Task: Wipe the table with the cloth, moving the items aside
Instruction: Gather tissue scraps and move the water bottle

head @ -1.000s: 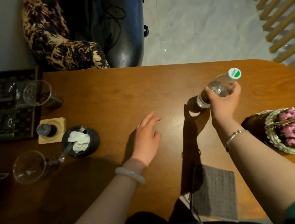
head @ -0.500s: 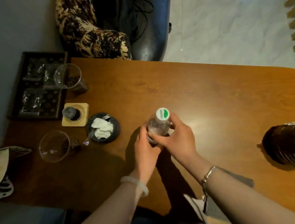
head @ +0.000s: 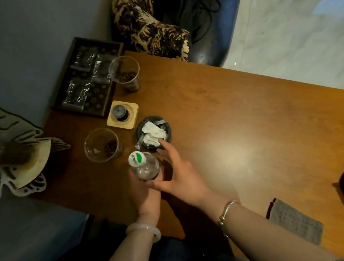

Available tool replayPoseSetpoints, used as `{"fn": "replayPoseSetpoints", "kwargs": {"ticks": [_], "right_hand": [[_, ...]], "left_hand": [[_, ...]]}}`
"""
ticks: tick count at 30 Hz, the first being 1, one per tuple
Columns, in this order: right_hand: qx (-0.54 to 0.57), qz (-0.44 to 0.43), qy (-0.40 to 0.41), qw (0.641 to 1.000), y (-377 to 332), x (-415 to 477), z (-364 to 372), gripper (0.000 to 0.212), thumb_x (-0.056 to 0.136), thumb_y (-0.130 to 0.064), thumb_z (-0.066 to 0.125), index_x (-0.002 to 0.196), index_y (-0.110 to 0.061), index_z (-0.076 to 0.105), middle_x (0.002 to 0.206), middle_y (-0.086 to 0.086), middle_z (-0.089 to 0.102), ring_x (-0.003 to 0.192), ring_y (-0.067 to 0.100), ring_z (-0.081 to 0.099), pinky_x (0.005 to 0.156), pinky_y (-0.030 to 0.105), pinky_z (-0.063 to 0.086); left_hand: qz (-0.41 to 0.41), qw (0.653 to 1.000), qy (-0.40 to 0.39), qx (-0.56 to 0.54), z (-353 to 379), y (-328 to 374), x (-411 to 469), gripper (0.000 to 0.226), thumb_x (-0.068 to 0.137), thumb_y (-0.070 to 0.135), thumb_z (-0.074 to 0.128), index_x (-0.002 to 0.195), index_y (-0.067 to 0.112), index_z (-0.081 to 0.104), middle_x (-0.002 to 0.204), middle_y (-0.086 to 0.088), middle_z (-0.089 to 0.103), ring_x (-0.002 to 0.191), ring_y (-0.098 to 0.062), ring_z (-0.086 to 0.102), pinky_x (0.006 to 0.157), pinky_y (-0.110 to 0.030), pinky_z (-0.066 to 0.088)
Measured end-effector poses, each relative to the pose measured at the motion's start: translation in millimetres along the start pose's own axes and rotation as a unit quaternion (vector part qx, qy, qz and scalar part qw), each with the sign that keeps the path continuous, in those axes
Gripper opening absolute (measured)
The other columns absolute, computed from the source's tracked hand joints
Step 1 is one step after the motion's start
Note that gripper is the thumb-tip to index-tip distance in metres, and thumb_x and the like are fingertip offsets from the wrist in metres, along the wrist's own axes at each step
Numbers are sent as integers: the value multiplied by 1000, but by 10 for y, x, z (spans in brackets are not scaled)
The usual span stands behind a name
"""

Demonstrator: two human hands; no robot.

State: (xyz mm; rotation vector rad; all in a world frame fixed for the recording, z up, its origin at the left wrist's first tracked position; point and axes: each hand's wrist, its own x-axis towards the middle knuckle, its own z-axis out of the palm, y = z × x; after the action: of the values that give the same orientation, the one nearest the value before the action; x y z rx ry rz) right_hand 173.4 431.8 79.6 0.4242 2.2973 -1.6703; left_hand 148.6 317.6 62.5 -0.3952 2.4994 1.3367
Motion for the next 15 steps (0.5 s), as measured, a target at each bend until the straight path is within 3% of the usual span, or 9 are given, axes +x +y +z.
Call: {"fn": "replayPoseSetpoints", "kwargs": {"ticks": [1,4,9,15], "right_hand": [[-2,2,-2,1000,-5,-8,10,99,79,-54,74,152,-44,8,152,-8,42,139,7,38,113,30,34],[-19,8,21,1000,43,-69,-26,78,91,-58,54,153,-38,11,154,-9,39,140,6,35,116,34,32],[-53,41,81,994,265,-231,-190,53,102,-36,41,151,-32,22,151,-8,42,139,8,35,116,38,32],[-84,58,135,986,580,-482,-376,48,102,-32,39,149,-29,30,149,-8,42,138,7,33,117,34,30]], "left_hand": [[-8,1000,22,-13,-35,14,35,50,82,1,68,128,8,51,107,1,62,104,-23,59,75,0,38],[-15,998,49,-34,-73,-37,144,62,72,23,82,125,21,51,116,10,59,112,-10,56,90,-21,40],[4,996,71,-53,-42,-86,277,72,68,22,85,131,20,50,129,8,59,119,-6,52,97,-20,37],[-8,996,69,-61,99,-116,348,83,66,30,86,137,23,43,136,7,52,125,-7,46,105,-26,33]]}}
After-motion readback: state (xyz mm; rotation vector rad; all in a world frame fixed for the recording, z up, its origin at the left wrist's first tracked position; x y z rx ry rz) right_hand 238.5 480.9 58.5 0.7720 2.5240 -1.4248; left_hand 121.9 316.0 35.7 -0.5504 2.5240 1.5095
